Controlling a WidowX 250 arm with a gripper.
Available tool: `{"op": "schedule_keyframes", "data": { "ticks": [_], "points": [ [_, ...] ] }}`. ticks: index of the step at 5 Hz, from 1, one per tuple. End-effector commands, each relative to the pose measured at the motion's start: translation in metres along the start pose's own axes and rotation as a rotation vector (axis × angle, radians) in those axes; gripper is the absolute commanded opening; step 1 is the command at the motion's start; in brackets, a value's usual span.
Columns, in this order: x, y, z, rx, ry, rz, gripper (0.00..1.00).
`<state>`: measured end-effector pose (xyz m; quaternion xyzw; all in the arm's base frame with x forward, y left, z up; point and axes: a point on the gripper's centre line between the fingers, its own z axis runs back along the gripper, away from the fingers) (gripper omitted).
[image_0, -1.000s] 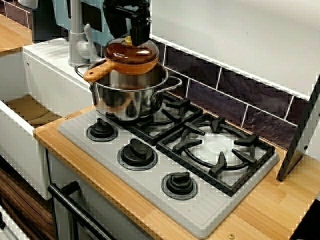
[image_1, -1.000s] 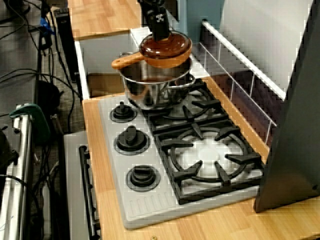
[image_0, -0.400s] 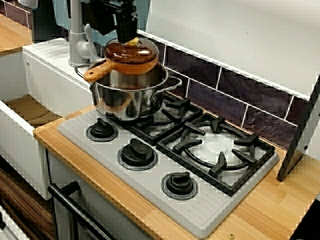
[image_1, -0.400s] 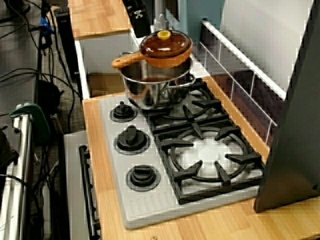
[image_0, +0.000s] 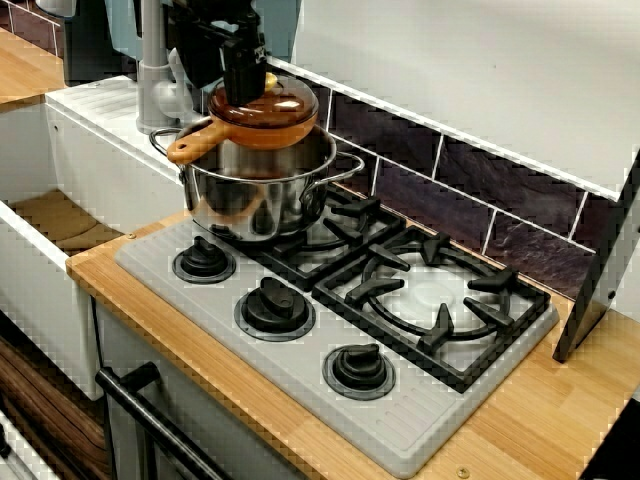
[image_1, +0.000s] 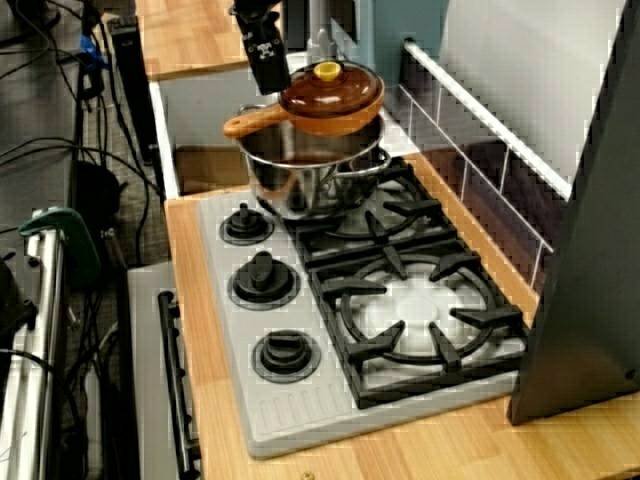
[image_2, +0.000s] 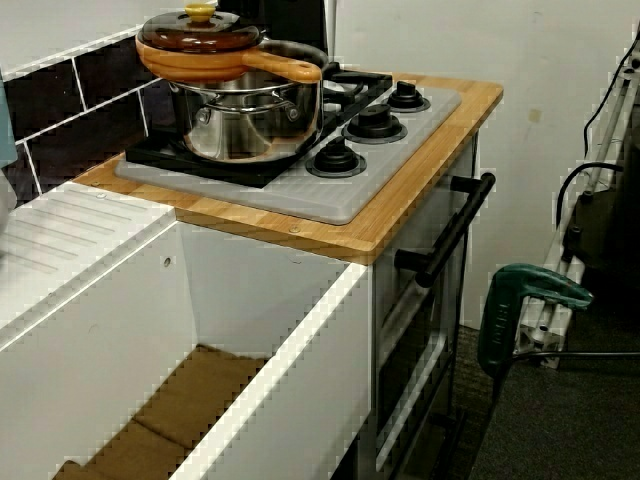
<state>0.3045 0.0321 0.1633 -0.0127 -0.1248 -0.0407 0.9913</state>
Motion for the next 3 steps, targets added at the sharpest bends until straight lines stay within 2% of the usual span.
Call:
{"op": "schedule_keyframes", "data": {
  "ticks": [1, 3],
  "points": [
    [-0.017, 0.002, 0.007, 0.012, -0.022, -0.016, 1.0],
    [-0.022, 0.003, -0.005, 0.025, -0.004, -0.012, 1.0]
  ]
}}
